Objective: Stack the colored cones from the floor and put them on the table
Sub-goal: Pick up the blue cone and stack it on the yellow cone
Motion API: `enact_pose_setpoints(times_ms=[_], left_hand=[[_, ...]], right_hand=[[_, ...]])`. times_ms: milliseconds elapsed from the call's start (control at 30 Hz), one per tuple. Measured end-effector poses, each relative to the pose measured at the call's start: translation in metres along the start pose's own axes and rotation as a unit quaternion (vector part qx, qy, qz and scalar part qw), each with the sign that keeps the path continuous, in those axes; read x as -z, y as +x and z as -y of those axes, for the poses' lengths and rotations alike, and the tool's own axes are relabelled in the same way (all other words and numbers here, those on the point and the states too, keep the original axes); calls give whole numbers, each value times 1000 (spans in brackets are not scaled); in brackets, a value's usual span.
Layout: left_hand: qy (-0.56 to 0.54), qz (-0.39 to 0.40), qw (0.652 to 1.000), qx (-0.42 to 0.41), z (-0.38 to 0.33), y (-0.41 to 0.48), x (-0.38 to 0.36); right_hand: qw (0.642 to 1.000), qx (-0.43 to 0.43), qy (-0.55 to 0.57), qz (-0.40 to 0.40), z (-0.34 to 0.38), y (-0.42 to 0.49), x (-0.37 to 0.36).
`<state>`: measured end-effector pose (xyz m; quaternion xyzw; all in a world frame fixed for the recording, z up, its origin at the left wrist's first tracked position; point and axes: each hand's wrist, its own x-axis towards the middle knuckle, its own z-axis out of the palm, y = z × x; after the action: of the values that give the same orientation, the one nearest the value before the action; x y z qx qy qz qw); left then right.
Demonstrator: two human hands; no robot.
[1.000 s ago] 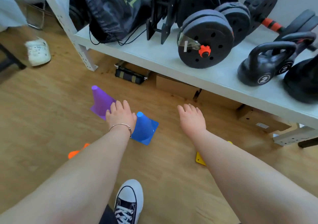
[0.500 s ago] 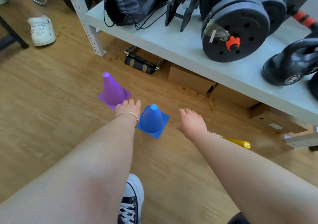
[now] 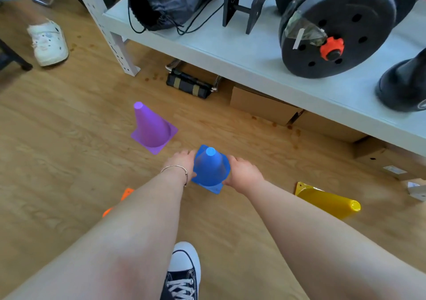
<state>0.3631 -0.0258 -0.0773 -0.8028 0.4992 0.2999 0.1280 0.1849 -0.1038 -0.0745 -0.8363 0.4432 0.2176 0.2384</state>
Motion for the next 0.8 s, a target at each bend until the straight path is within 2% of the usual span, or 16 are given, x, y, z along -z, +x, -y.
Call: enact_pose_setpoints(times_ms=[133,200,300,400,567,800], left_hand=[[-41,-1,999,-9,-4,5,-1],[-98,-6,995,2,-6,7,-7],[-213,-26,977,13,-8,4,-23],[-275,-47,960,12,-14,-4,-35],[-283,-58,957,-22,-34,-16,-25],[-214,-50,969,-116,-80,-40,5]], right_hand=[[997,-10,59,43,2,15,-11],[996,-9,73,49,1,20,-18],[991,-22,131,35,-2,24,-29],[979,-38,201,7,-9,18,-38],[964,-40,263,-30,-31,-6,-35],[951,-37,298,-75,-84,-59,-12]])
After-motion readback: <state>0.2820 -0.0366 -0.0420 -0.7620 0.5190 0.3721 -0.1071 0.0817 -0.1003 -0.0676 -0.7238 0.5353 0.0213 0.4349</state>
